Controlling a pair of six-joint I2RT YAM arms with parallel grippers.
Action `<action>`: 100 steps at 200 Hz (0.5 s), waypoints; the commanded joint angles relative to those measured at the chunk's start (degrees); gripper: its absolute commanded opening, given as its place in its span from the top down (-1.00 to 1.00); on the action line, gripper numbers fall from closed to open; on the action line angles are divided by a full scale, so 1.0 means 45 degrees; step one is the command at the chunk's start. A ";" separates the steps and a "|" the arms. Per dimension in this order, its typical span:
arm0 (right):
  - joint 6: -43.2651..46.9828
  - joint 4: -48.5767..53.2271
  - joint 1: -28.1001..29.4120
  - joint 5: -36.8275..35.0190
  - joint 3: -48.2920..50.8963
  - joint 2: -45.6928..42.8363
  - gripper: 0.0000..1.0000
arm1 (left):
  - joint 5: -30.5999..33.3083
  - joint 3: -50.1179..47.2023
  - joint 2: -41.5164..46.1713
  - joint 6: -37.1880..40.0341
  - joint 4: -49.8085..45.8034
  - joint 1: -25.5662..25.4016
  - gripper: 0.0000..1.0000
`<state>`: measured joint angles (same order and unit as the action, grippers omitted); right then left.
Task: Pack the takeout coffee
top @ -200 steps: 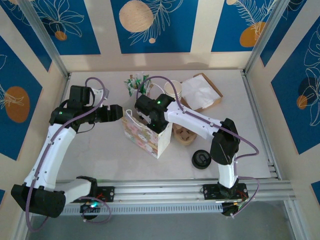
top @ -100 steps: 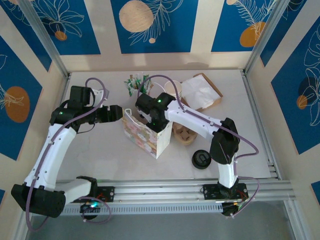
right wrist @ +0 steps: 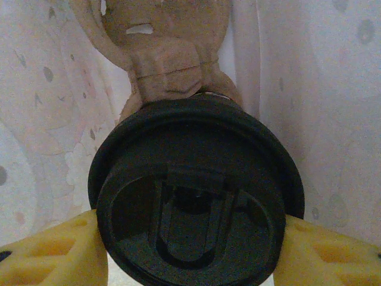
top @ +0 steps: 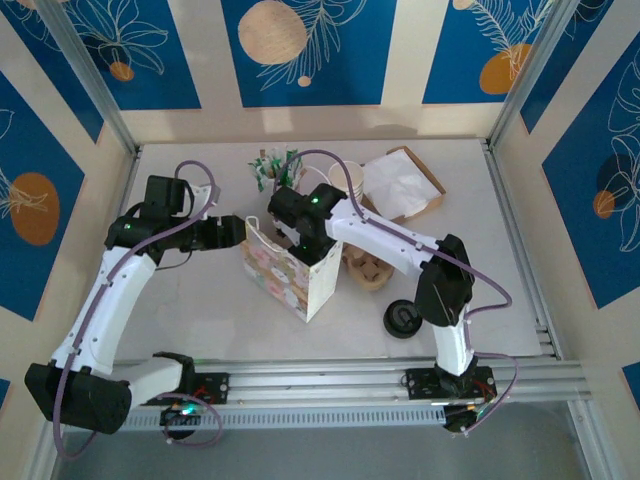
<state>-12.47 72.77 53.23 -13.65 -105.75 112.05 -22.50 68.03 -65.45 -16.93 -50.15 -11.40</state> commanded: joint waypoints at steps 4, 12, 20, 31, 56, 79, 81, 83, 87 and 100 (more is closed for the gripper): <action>-0.0335 0.0576 0.0512 0.0977 0.0622 0.1161 0.09 | 0.0117 -0.0225 0.0051 0.0178 0.0046 -0.0128 -0.45; -0.0381 0.0533 0.0560 0.1057 0.0729 0.1227 0.10 | 0.0147 -0.0241 0.0072 0.0182 0.0032 -0.0123 -0.45; -0.0452 0.0472 0.0601 0.1114 0.0836 0.1288 0.10 | 0.0176 -0.0254 0.0091 0.0178 0.0041 -0.0130 -0.45; -0.0536 0.0402 0.0654 0.1186 0.0965 0.1383 0.10 | 0.0196 -0.0303 0.0132 0.0188 0.0066 -0.0124 -0.45; -0.0608 0.0238 0.0791 0.1344 0.1152 0.1630 0.10 | 0.0196 -0.0399 0.0152 0.0151 0.0080 -0.0124 -0.45; -0.0705 0.0123 0.0864 0.1469 0.1208 0.1757 0.10 | 0.0215 -0.0479 0.0227 0.0158 0.0080 -0.0124 -0.45; -0.0715 0.0119 0.0856 0.1480 0.1209 0.1760 0.10 | 0.0215 -0.0501 0.0228 0.0156 0.0073 -0.0123 -0.45; -0.0723 0.0093 0.0854 0.1488 0.1209 0.1760 0.10 | 0.0215 -0.0507 0.0243 0.0155 0.0071 -0.0123 -0.45; -0.0738 0.0088 0.0848 0.1490 0.1216 0.1770 0.10 | 0.0221 -0.0522 0.0262 0.0175 0.0073 -0.0128 -0.45; -0.0772 0.0059 0.0876 0.1492 0.1217 0.1780 0.10 | 0.0264 -0.0538 0.0340 0.0163 0.0100 -0.0134 -0.45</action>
<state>-14.26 72.60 55.24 -15.29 -105.25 112.68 -22.11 66.24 -65.36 -16.93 -50.13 -11.40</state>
